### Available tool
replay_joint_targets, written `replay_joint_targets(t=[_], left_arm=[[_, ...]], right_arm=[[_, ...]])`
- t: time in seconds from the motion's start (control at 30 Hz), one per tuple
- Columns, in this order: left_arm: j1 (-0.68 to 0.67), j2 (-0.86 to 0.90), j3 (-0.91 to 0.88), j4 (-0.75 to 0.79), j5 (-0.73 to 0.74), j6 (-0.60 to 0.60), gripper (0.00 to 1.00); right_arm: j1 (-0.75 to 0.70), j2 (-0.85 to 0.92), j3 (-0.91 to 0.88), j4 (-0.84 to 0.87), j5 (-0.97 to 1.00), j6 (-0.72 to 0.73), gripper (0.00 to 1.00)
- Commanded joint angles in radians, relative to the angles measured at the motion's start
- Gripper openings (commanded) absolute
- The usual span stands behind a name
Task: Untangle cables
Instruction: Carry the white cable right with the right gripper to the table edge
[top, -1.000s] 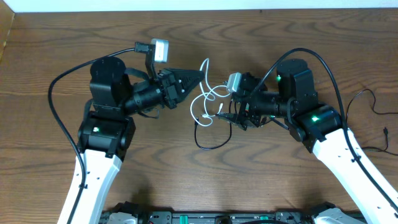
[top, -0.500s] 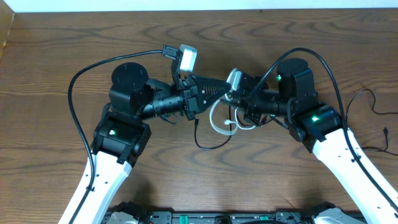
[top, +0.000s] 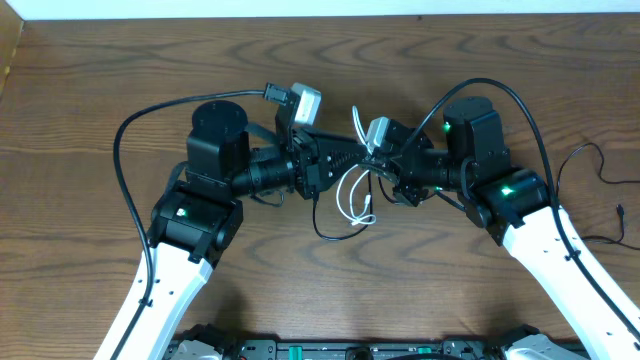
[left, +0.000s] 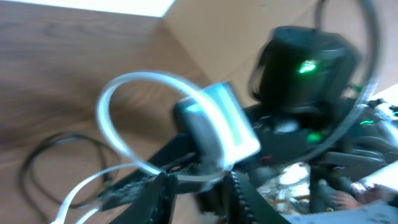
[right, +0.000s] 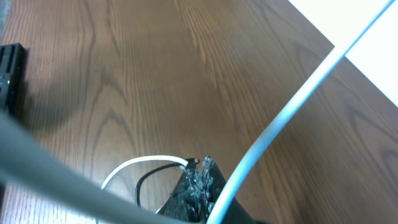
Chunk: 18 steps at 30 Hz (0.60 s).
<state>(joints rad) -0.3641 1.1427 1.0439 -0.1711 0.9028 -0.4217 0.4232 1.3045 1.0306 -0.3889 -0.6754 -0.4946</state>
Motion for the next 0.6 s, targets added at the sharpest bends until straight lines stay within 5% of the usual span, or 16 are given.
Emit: replay_joint_targets(t=[0.0, 0.23, 0.37, 0.57], left_arm=[[-0.001, 0.000, 0.007, -0.082, -0.129, 0.106, 0.38], [0.029, 0.000, 0.007, -0.223, -0.309, 0.141, 0.44], [0.045, 0.000, 0.007, -0.417, -0.594, 0.141, 0.44], [0.045, 0.000, 0.007, -0.600, -0.910, 0.140, 0.44]], right_arm=[[0.003, -0.004, 0.002, -0.029, 0.095, 0.035, 0.01], [0.000, -0.004, 0.002, -0.117, 0.551, 0.145, 0.01], [-0.028, -0.004, 0.002, -0.080, 0.912, 0.232, 0.01], [-0.152, -0.014, 0.029, -0.011, 0.969, 0.350, 0.01]])
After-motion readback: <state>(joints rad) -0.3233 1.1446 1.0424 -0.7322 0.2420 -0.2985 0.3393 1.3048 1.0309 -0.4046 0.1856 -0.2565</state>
